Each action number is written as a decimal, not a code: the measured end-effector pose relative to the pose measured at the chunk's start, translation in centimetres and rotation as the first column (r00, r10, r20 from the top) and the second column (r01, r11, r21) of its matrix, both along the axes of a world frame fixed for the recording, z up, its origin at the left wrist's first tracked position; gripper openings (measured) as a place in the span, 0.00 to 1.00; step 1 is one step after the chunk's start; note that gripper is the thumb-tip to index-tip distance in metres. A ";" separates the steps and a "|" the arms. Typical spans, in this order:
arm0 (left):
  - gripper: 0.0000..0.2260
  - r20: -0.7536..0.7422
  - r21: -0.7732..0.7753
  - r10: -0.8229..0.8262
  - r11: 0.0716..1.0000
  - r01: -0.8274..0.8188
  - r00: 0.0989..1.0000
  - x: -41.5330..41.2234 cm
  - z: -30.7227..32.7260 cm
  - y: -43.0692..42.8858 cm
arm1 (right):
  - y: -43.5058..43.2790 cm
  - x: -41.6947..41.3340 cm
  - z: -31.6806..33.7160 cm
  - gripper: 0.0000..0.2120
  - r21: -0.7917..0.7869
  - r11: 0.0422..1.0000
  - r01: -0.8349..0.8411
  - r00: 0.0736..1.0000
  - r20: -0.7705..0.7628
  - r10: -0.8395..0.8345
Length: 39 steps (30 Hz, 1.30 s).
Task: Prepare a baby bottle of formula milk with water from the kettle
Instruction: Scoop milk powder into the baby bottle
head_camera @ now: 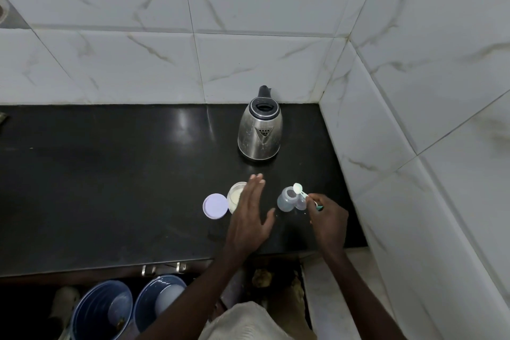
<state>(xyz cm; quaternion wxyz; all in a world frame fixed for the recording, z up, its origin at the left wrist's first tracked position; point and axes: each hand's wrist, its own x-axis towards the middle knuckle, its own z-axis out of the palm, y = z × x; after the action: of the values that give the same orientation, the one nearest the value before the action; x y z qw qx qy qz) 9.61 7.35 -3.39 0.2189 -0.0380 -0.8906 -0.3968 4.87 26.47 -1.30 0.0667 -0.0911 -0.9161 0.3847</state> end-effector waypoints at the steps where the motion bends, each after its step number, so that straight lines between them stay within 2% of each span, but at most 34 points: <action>1: 0.33 0.029 0.026 -0.036 0.999 0.035 0.999 -0.2 0.0 0.9 | 0.1 0.0 -0.4 0.06 0.064 0.998 -0.029 0.999 -0.029 0.031; 5: 0.33 0.265 0.211 -0.054 0.977 -0.003 0.963 -1.4 -0.8 4.2 | 0.4 0.1 -1.5 0.07 0.323 0.936 -0.140 0.971 -0.140 0.194; 7: 0.36 0.384 0.257 -0.065 0.966 -0.039 0.921 -2.5 -1.3 5.1 | 0.6 0.2 -2.1 0.09 0.516 0.836 -0.187 0.933 -0.174 0.315; 9: 0.39 0.490 0.297 -0.091 0.953 -0.068 0.867 -3.5 -1.6 5.6 | 0.9 0.2 -2.4 0.13 0.625 0.748 -0.224 0.891 -0.180 0.417; 13: 0.42 0.588 0.357 -0.054 0.913 -0.199 0.807 -5.3 -1.3 6.3 | 1.1 0.1 -3.0 0.16 0.658 0.704 -0.266 0.857 -0.172 0.485; 16: 0.40 0.619 0.334 -0.009 0.908 -0.253 0.785 -6.1 -1.4 6.7 | 1.0 0.0 -2.8 0.10 0.678 0.695 -0.239 0.840 -0.215 0.498; 17: 0.40 0.619 0.318 0.007 0.912 -0.258 0.785 -6.3 -1.8 6.7 | 1.0 -0.1 -2.7 0.08 0.677 0.702 -0.222 0.835 -0.240 0.495; 23: 0.38 0.597 0.313 0.022 0.914 -0.259 0.802 -6.3 -2.8 6.5 | 1.0 -0.2 -2.6 0.15 0.647 0.731 -0.218 0.841 -0.256 0.477; 28: 0.37 0.587 0.310 0.020 0.918 -0.247 0.810 -6.2 -2.6 6.4 | 1.2 -0.2 -3.2 0.11 0.620 0.753 -0.221 0.847 -0.261 0.464; 29: 0.36 0.576 0.306 0.024 0.920 -0.243 0.817 -6.2 -2.6 6.5 | 1.1 -0.1 -3.2 0.12 0.583 0.787 -0.199 0.866 -0.271 0.420; 30: 0.36 0.566 0.304 0.024 0.923 -0.237 0.824 -6.1 -2.3 6.5 | 0.6 0.0 -2.4 0.10 0.484 0.862 -0.152 0.902 -0.289 0.322; 31: 0.36 0.553 0.306 0.022 0.925 -0.227 0.833 -5.9 -2.0 6.5 | -0.1 0.2 -1.2 0.08 0.292 0.953 -0.084 0.946 -0.278 0.169; 32: 0.35 0.530 0.312 0.014 0.927 -0.210 0.848 -5.6 -1.6 6.5 | -0.8 0.2 -0.1 0.06 0.045 0.999 -0.003 0.979 -0.204 0.012; 33: 0.35 0.494 0.325 0.001 0.928 -0.185 0.870 -5.2 -1.0 6.4 | -1.3 0.2 0.6 0.05 -0.217 0.972 0.094 0.991 -0.074 -0.113; 34: 0.34 0.446 0.343 -0.010 0.926 -0.160 0.895 -4.8 -0.3 6.3 | -1.8 0.0 1.0 0.05 -0.424 0.880 0.213 0.977 0.082 -0.196; 36: 0.33 0.340 0.380 -0.005 0.915 -0.132 0.940 -4.1 1.1 5.6 | -2.8 -0.3 1.3 0.05 -0.652 0.612 0.447 0.893 0.364 -0.265; 37: 0.34 0.298 0.391 0.018 0.910 -0.139 0.954 -3.8 1.7 5.0 | -3.4 -0.4 1.5 0.05 -0.697 0.476 0.537 0.843 0.470 -0.262; 38: 0.34 0.263 0.390 0.050 0.908 -0.154 0.963 -3.6 2.1 4.1 | -4.0 -0.4 1.8 0.03 -0.708 0.384 0.593 0.804 0.543 -0.241; 39: 0.33 0.228 0.375 0.097 0.910 -0.179 0.969 -3.6 2.3 3.0 | -4.7 -0.3 2.0 0.02 -0.704 0.355 0.615 0.786 0.581 -0.210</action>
<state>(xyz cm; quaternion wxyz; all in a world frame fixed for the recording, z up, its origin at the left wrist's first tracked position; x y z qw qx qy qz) 6.02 10.39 -1.09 0.1570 0.1108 -0.8111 -0.5524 4.54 21.82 0.66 -0.0772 -0.4203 -0.5265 0.7349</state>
